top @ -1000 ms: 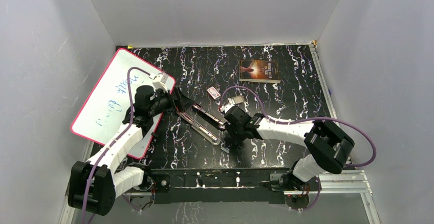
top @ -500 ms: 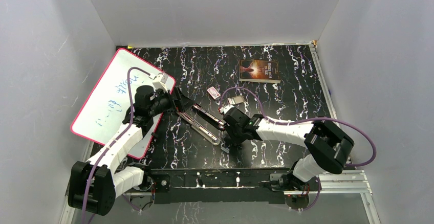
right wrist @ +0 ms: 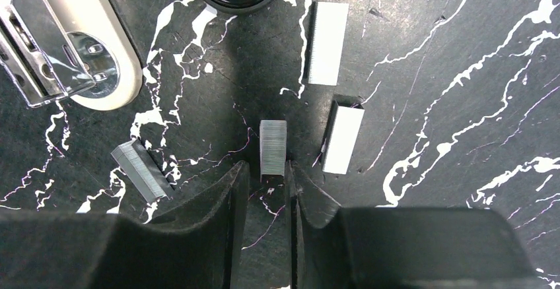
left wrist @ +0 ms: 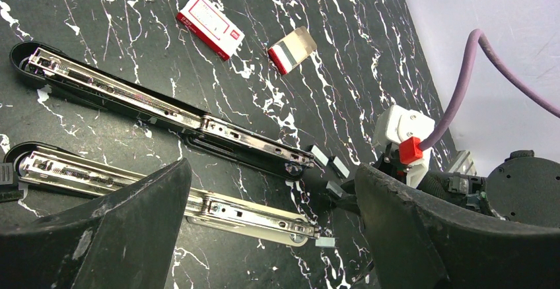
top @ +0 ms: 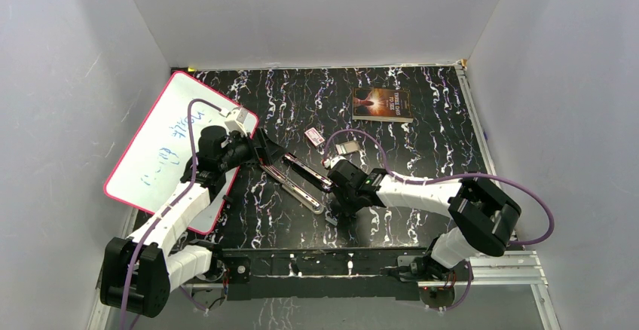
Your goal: Load the staples into the stapler
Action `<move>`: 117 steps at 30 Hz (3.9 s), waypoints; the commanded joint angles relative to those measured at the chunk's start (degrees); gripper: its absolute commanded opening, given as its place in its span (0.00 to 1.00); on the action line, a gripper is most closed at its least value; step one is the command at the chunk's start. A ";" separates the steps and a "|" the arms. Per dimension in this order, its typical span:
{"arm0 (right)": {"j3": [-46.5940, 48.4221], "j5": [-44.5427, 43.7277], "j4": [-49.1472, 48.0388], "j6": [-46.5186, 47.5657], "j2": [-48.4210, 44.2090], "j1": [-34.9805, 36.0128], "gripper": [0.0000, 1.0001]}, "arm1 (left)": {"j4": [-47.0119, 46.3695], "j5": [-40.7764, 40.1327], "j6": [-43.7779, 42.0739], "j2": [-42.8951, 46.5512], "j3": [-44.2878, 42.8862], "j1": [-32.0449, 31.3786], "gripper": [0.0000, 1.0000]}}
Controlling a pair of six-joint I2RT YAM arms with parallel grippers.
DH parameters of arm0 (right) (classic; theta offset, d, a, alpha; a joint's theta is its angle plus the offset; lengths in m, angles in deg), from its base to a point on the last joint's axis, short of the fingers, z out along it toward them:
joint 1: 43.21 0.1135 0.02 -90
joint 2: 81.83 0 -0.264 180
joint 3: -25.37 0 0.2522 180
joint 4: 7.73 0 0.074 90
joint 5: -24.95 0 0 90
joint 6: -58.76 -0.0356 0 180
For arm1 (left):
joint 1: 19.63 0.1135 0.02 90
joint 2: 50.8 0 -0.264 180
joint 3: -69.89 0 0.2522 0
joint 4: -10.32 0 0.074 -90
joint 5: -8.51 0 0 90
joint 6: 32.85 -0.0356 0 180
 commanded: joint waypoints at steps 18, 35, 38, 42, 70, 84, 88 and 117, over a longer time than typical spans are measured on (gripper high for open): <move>4.90 -8.48 -1.31 -1.02 -12.43 0.72 0.04 | -10.52 2.87 4.48 4.11 -1.03 -0.14 0.95; -8.16 24.60 -57.14 10.46 -36.02 0.65 0.00 | -56.07 21.94 9.43 17.27 1.53 -1.02 0.78; -6.23 29.51 -59.70 12.14 -34.80 0.72 0.00 | -66.73 24.44 16.25 16.48 1.04 -1.52 0.77; -2.90 32.75 -58.86 13.81 -32.47 0.68 0.00 | -72.13 28.34 20.72 14.74 -0.43 -2.22 0.73; -1.65 36.88 -70.23 14.67 -26.48 0.69 0.00 | -72.23 30.22 18.28 8.13 -0.88 -10.60 0.53; -1.50 35.38 -71.15 13.88 -24.90 0.69 0.00 | -72.23 30.66 18.27 8.62 -0.41 -10.77 0.32; -1.46 35.19 -71.16 13.84 -24.74 0.68 0.00 | -72.17 30.57 18.27 8.71 -0.55 -10.78 0.22; -10.67 -4.42 -44.25 18.88 -35.89 0.55 0.89 | 3.43 32.73 -37.55 8.49 -9.88 -11.84 0.00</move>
